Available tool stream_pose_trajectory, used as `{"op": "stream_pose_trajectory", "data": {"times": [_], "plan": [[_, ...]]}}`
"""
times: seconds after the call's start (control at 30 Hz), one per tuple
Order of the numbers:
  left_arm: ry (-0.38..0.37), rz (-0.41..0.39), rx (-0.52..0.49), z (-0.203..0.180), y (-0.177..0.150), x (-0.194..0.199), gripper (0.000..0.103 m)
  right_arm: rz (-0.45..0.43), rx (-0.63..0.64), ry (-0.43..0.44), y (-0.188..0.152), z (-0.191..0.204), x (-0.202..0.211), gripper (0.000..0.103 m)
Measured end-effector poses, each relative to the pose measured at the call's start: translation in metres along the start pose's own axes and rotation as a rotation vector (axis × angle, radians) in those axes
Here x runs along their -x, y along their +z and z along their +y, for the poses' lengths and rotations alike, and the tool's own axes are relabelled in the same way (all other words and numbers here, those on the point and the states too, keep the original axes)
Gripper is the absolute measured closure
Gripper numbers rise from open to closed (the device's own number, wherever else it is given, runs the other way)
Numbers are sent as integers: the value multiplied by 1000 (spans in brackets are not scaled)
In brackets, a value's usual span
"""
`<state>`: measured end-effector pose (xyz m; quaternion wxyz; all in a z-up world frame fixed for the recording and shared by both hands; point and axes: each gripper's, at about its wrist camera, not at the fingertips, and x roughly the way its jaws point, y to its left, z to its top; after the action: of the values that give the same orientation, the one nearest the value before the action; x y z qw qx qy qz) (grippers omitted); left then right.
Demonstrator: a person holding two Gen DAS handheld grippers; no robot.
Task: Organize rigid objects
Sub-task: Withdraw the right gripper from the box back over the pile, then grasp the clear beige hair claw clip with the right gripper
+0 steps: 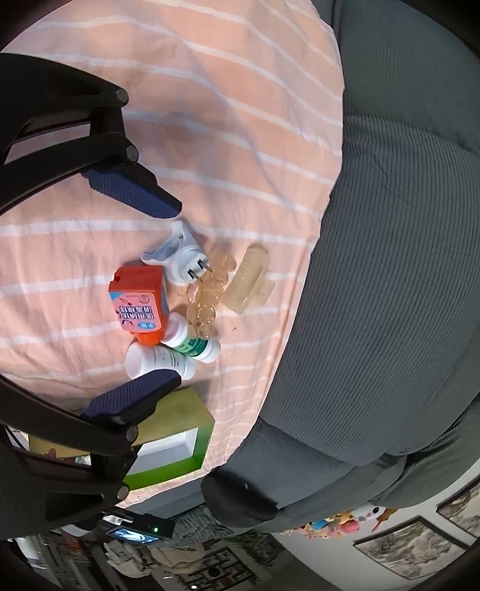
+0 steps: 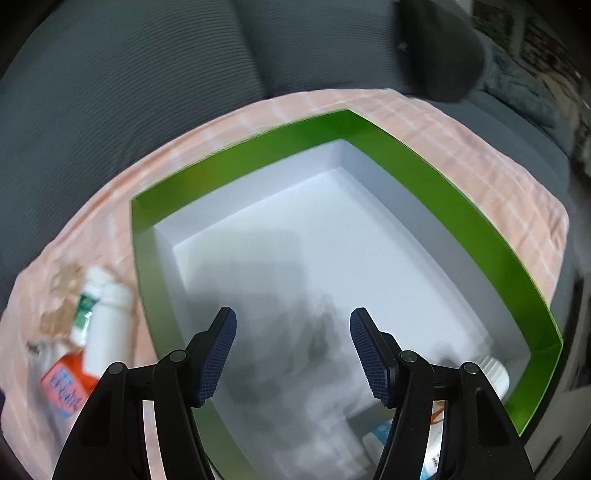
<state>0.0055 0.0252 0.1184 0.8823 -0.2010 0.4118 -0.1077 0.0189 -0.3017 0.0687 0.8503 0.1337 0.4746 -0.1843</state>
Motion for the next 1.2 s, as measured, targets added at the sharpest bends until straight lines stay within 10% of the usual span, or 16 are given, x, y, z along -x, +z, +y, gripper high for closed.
{"op": "stream_pose_trajectory", "data": {"times": [0.2,0.4,0.7,1.2], "plan": [[24,14,25,11,2,0,19,-135,154,-156,-7,30,33,37],[42,7,78,31,4,6,17,-266,209,48,-13,60,79,20],[82,3,115,54,6,17,17,-44,207,427,-7,109,71,20],[152,-15,150,86,10,35,5,137,259,402,29,199,7,5]]}}
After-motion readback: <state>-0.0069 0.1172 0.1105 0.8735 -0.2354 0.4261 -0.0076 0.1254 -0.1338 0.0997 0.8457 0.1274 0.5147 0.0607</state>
